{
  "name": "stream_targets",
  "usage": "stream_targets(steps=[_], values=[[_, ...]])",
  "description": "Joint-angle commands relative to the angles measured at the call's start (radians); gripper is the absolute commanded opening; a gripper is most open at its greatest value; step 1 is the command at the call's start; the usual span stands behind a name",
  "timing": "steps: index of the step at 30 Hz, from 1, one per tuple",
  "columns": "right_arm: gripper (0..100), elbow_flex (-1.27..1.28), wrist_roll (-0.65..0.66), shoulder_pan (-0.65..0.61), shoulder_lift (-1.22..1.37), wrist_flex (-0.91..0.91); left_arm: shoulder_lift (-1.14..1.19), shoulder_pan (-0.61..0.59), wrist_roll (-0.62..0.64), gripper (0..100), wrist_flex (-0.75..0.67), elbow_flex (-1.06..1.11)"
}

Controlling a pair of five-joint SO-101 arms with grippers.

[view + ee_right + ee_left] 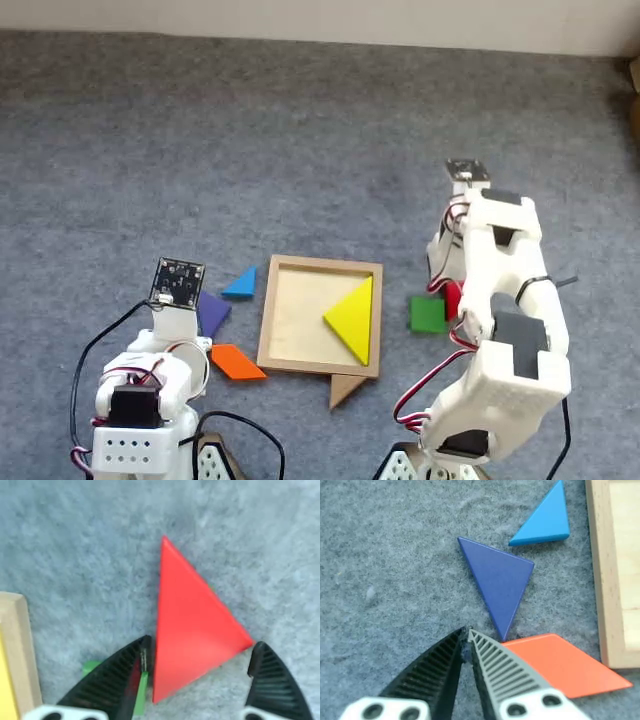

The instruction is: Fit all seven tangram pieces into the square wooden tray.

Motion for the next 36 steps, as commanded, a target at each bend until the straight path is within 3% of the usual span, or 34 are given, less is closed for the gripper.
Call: stream_targets(steps=[1, 6, 27, 32, 36], values=[[30.0, -0.054, 0.014, -0.027, -0.048, 0.01, -0.024, 0.016, 0.005, 0, 0.003, 0.021], [30.0, -0.054, 0.083, -0.022, -0.047, 0.008, -0.024, 0.016, 0.005, 0, 0.003, 0.021], [29.6, -0.062, 0.081, -0.004, 0.13, -0.016, -0.024, 0.016, 0.005, 0, 0.003, 0.021], [20.8, -0.064, 0.081, -0.004, 0.11, -0.015, -0.024, 0.016, 0.005, 0, 0.003, 0.021], [20.4, -0.056, 0.052, -0.004, 0.015, -0.012, -0.024, 0.016, 0.005, 0, 0.003, 0.021]])
